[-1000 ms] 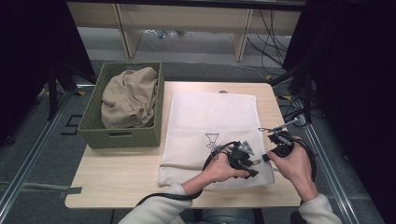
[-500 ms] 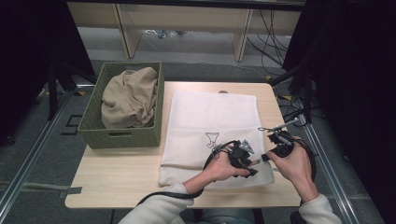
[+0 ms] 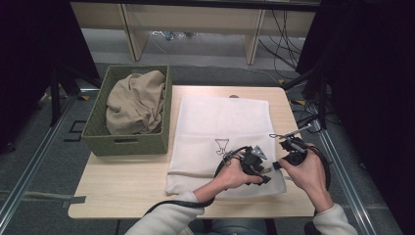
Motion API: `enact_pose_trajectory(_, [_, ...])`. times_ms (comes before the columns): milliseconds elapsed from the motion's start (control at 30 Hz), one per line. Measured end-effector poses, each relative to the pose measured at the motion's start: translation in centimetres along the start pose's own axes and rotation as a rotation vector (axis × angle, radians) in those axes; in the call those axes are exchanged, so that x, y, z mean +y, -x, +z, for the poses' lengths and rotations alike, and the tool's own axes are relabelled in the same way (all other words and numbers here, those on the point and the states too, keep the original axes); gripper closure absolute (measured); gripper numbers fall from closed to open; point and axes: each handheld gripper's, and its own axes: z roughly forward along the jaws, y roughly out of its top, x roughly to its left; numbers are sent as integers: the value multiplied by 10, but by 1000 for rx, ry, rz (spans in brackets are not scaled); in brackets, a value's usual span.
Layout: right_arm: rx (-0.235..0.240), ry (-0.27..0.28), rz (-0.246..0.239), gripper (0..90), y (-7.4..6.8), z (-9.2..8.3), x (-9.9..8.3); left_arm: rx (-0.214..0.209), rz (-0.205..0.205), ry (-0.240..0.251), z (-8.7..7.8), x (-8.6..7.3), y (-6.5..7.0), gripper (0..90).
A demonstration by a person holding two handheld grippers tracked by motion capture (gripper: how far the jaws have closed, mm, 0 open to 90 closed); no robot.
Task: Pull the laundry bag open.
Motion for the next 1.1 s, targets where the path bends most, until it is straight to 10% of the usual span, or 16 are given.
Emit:
enact_pose_trajectory(633, [9, 4, -1, 852, 2, 1, 0, -54, 22, 85, 5, -1, 2, 400])
enact_pose_trajectory(1100, [23, -7, 61, 851, 1, -1, 0, -87, -56, 104, 0, -6, 0, 529])
